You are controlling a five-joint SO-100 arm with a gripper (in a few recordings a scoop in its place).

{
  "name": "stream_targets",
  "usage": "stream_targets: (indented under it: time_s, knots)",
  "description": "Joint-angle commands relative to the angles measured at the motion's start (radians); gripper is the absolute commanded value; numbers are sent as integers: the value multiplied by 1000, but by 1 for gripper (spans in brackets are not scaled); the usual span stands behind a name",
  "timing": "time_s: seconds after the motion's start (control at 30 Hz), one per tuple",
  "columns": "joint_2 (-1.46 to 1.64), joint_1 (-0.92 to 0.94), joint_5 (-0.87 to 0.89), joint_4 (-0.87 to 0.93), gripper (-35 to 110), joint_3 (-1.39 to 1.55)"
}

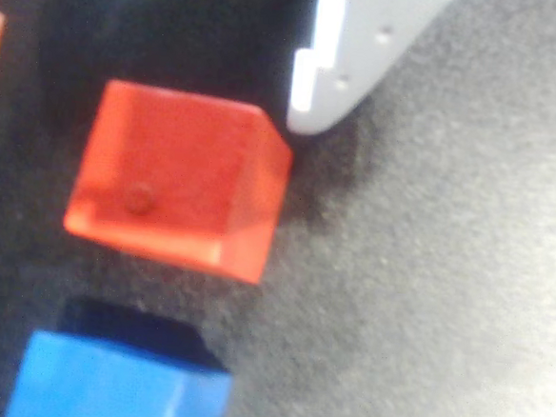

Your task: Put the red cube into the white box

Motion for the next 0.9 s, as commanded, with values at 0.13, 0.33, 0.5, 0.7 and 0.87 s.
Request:
stream_targets:
  time_s: [0.13, 0.33, 0.5, 0.7, 0.87]
  knots:
    - [-66, -18, 20, -17, 24, -34]
    - [-133, -18, 15, -64, 24, -38]
    - [-229, -9, 11, -144, 24, -48]
    - [-284, -5, 14, -181, 24, -57]
    - [-318, 3, 14, -222, 23, -55]
